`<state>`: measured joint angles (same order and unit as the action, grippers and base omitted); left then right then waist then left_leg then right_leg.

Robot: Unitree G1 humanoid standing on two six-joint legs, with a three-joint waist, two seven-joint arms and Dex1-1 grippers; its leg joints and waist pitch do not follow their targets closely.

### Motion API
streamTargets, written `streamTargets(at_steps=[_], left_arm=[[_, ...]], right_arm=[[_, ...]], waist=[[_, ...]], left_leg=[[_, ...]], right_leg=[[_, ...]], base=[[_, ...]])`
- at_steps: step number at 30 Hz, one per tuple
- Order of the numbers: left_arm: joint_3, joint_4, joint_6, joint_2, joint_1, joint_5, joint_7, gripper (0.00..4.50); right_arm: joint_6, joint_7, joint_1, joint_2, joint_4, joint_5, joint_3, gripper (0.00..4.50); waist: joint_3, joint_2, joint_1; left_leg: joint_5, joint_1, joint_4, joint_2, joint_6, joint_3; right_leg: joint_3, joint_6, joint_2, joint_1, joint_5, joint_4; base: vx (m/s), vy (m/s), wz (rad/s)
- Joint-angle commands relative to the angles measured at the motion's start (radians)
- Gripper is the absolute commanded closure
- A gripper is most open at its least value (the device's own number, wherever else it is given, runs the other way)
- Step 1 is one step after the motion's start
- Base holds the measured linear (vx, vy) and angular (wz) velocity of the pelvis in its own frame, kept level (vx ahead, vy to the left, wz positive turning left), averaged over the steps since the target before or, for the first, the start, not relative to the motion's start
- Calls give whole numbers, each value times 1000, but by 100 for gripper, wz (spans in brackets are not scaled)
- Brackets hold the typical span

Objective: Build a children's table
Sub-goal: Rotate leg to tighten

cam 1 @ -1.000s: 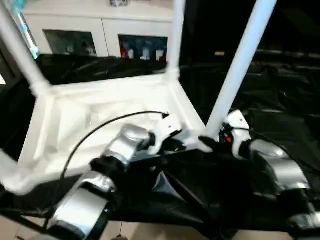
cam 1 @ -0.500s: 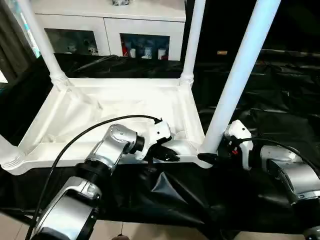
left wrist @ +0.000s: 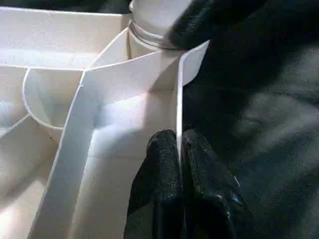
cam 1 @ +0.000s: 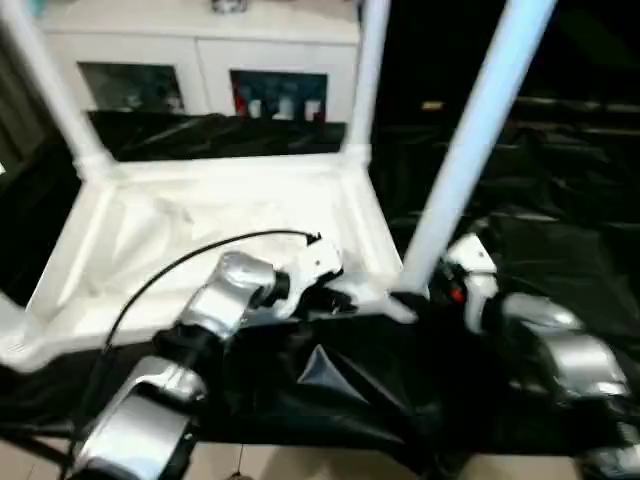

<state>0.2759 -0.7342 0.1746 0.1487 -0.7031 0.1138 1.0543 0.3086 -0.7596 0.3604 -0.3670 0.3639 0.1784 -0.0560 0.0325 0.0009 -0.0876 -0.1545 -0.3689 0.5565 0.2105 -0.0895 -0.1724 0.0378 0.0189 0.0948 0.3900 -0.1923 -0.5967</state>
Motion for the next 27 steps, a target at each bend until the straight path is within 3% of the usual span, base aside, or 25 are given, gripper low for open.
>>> streamTargets(at_steps=[1, 2, 4, 7, 9, 12, 13, 14, 18, 22, 24, 27], left_arm=[[-23, -46, 17, -73, -19, -16, -110, 450], [-32, -81, 38, -111, -40, -4, -196, 450], [-34, -90, 44, -126, -46, 0, -225, 450], [-25, -116, 63, -199, -64, 13, -318, 450], [-18, -116, 64, -214, -64, 17, -330, 450], [13, -111, 53, -251, -49, 32, -325, 450], [13, -111, 53, -251, -49, 32, -325, 450], [16, -112, 45, -250, -45, 32, -318, 450], [12, -125, 29, -238, -46, 31, -314, 450], [3, -109, 8, -192, -33, 16, -252, 450], [4, -107, 7, -187, -32, 15, -245, 450], [13, -69, -13, -139, -7, 3, -144, 450]], right_arm=[[28, 160, 22, 60, 80, -39, 17, 189], [42, 286, 42, 125, 120, -41, 48, 189], [44, 331, 51, 150, 136, -40, 61, 189], [36, 509, 102, 265, 216, -36, 101, 190], [32, 532, 114, 289, 231, -37, 100, 190], [-11, 530, 140, 340, 243, -70, 44, 190], [-11, 530, 140, 340, 243, -70, 44, 134], [-22, 519, 146, 347, 243, -62, 51, 120], [-31, 507, 150, 333, 241, -66, 63, 77], [-42, 369, 120, 226, 186, -61, 50, 41], [-43, 354, 115, 215, 180, -64, 47, 27], [-46, 186, 69, 101, 108, -61, 17, 4]], waist=[[-44, -18, 3], [-47, -18, 5], [-48, -19, 5], [-53, -12, 5], [-54, -12, 3], [-51, -11, 5], [-50, -11, 6], [-49, -11, 7], [-51, -11, 6], [-51, -12, 3], [-53, -15, 0], [-52, -21, -9]], left_leg=[[-273, 9, -60, 7, 26, -9], [-281, 8, -61, 5, 15, -6], [-274, 10, -61, 5, 11, -5], [-239, 9, -60, 5, 9, -5], [-224, 8, -58, 4, 19, -7], [-240, 7, -61, 3, 19, -6], [-262, 8, -62, 3, 17, -6], [-280, 8, -64, 4, 15, -5], [-275, 8, -64, 5, 15, -5], [-267, 7, -63, 5, 26, -5], [-238, 5, -59, 6, 38, -7], [-197, 4, -53, 5, 72, -9]], right_leg=[[-21, -187, 33, -31, -273, 82], [-19, -178, 34, -35, -296, 83], [-20, -171, 33, -34, -285, 84], [-21, -181, 32, -34, -208, 78], [-21, -185, 31, -38, -153, 75], [-19, -180, 31, -38, -174, 78], [-20, -173, 31, -37, -205, 82], [-20, -166, 31, -37, -230, 85], [-21, -164, 31, -36, -210, 83], [-20, -169, 31, -40, -188, 82], [-21, -174, 31, -43, -147, 78], [-20, -194, 32, -50, -90, 74]], base=[[0, 0, 0], [0, 0, 0], [0, 0, 0], [0, 0, 0], [0, 0, 0], [0, 0, 0], [0, 0, 0], [0, 0, 0], [0, 0, 0], [0, 0, 0], [0, 0, 0], [0, 0, 0]])
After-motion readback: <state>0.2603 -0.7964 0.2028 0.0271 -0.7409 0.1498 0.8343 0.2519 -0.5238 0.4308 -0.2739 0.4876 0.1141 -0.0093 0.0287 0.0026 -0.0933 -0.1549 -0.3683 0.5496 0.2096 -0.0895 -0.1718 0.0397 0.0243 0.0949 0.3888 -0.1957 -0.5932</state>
